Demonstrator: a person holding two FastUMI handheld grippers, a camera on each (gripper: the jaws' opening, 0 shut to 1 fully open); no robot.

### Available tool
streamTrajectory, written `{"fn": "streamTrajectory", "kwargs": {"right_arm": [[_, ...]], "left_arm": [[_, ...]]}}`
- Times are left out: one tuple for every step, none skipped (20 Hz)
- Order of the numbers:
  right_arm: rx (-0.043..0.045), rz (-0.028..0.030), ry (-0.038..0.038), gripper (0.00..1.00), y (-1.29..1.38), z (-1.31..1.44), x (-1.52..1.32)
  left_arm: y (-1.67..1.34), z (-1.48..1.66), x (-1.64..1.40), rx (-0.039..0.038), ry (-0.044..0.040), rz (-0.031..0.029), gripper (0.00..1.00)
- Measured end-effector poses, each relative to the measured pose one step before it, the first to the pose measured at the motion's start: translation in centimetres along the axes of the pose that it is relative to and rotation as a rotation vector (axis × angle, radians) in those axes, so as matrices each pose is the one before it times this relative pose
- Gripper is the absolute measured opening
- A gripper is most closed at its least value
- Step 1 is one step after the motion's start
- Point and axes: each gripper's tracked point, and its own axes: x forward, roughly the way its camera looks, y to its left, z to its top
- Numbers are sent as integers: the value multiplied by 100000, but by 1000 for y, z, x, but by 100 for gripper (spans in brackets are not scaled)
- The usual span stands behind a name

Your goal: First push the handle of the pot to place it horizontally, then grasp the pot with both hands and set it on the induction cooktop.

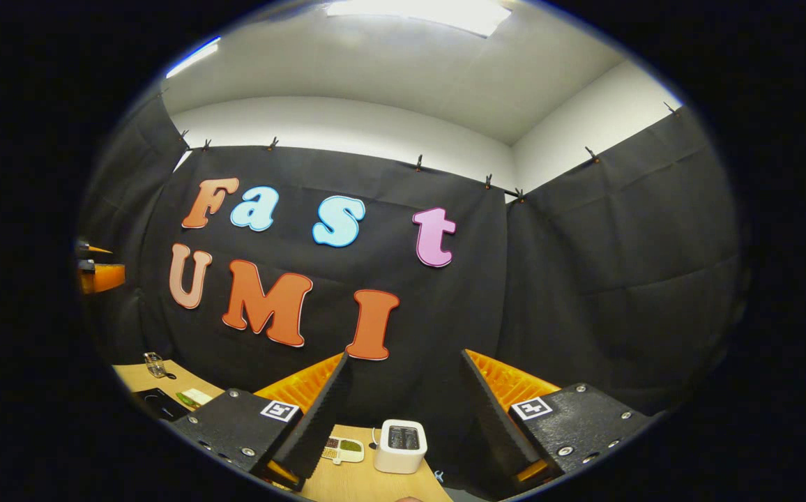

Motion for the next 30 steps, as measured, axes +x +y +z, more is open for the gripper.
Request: {"fn": "streamTrajectory", "kwargs": {"right_arm": [[-529,-1489,633,95,-336,-162,-201],[-556,-950,983,95,-208,-213,-347],[-444,-729,1002,95,-91,-206,-304],[-335,-747,665,97,-221,-152,-303],[-228,-524,399,97,-177,-72,-390],[-173,-469,410,95,-189,-126,-238],[-252,-183,604,95,-5,-133,-200],[-293,-28,527,97,36,-194,-219],[-318,57,327,95,53,-103,-155],[-138,84,190,95,50,-96,-111],[152,-19,192,95,-25,-94,-126],[392,212,269,95,36,-201,-53],[227,399,596,95,185,-255,4],[-207,441,784,95,41,-434,-24],[-359,482,863,95,72,-444,-30],[-229,250,976,95,-29,-379,-93],[18,172,770,95,-24,-299,-8],[136,-196,583,95,-159,-268,-17],[137,-246,550,95,-148,-264,41],[62,-349,536,95,-193,-316,-10],[5,-418,592,95,-270,-295,-39],[-147,-307,632,95,-217,-243,17],[-223,-604,520,95,-236,-285,-19],[-227,-565,482,95,-343,-128,-118],[-204,-690,497,95,-280,-190,-89],[-130,-719,380,95,-317,-161,51],[-171,-555,436,95,-238,-207,-7],[-134,-727,437,95,-227,-204,-6],[-71,-375,593,95,-186,-169,-43],[-3,-289,551,95,-25,-252,68]], "left_arm": [[-161,-965,-155,-454,2030,-965,94],[-254,-1109,-26,-511,2686,-1154,96],[-373,-1389,-72,-600,3308,-1456,94],[-412,-1377,3,-741,3713,-1462,94],[-200,-1496,2,-1088,4160,-970,89],[-479,-1652,74,-1448,4643,-1348,78],[-473,-1725,161,-1916,5102,-1440,67],[-532,-1889,34,-2321,5190,-1521,59],[-445,-1835,58,-2435,5211,-1276,44],[-7,-1874,211,-2439,5897,-227,29],[116,-2003,447,-2549,6395,-20,11],[67,-2432,590,-2594,7421,-358,8],[5,-2364,345,-2616,8029,-219,9],[658,-1929,821,-2154,6949,3009,8],[68,-1422,-546,-2541,8068,-178,8],[-149,-2676,714,-3005,9031,-1306,8],[202,-1888,496,-2925,6853,-252,7],[432,-2286,1206,-1972,6952,776,8],[566,-1837,1119,-1567,5878,848,8],[269,-1588,896,-1509,5780,287,8],[-95,-1473,879,-1562,5358,-128,8],[-38,-1176,643,-1233,4513,-104,8],[-80,-1204,787,-1010,3972,-464,8],[-135,-1019,523,-1278,3912,-349,7],[-197,-786,723,-1644,3925,-1379,8],[-384,-1159,670,-1843,4259,-1391,8],[-136,-966,543,-1879,4229,-660,8],[222,-940,649,-1712,4458,194,8],[41,-584,722,-1691,3843,-163,8],[-333,-564,710,-993,3719,-1203,8]]}}
